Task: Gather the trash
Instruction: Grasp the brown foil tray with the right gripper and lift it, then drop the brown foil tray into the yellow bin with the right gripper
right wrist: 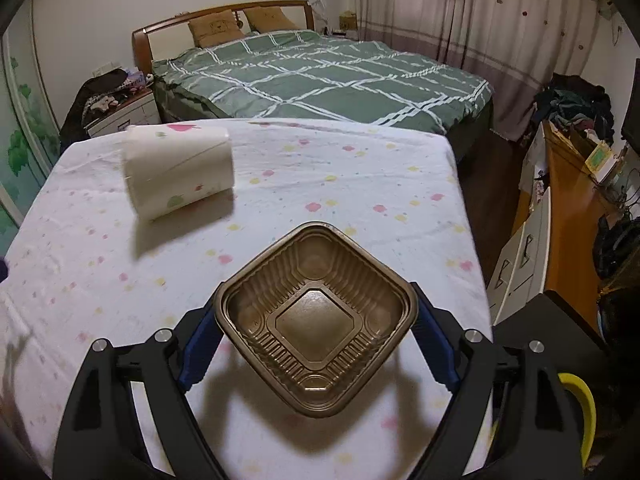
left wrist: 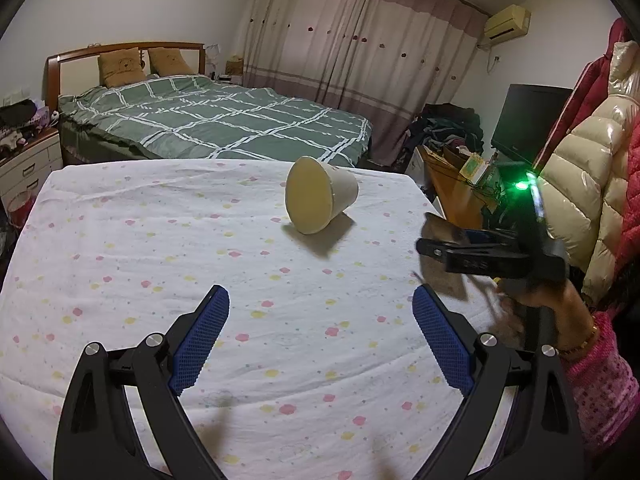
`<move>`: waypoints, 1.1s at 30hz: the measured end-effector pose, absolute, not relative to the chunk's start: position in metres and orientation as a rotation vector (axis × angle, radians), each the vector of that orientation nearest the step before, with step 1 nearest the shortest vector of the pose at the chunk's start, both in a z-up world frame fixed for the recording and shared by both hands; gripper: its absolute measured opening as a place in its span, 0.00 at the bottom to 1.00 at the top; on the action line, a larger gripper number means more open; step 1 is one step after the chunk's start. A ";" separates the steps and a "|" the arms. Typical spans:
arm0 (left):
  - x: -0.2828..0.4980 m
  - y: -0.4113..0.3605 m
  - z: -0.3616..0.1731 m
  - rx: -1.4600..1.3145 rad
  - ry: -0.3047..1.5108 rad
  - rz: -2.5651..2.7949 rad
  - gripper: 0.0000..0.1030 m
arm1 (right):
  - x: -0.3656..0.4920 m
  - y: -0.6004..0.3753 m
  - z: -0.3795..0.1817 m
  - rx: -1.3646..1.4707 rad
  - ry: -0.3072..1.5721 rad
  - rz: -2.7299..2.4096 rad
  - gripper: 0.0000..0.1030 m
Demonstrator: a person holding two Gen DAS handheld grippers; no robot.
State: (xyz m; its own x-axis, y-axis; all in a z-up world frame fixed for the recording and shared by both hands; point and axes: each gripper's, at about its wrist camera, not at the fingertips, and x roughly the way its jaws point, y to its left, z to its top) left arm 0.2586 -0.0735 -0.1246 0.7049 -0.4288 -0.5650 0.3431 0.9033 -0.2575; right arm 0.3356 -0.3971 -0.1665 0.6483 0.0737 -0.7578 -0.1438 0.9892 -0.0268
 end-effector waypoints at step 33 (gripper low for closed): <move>0.254 -0.105 -0.133 -0.039 0.706 -0.507 0.89 | 0.173 -0.609 -0.203 0.153 0.945 -0.299 0.92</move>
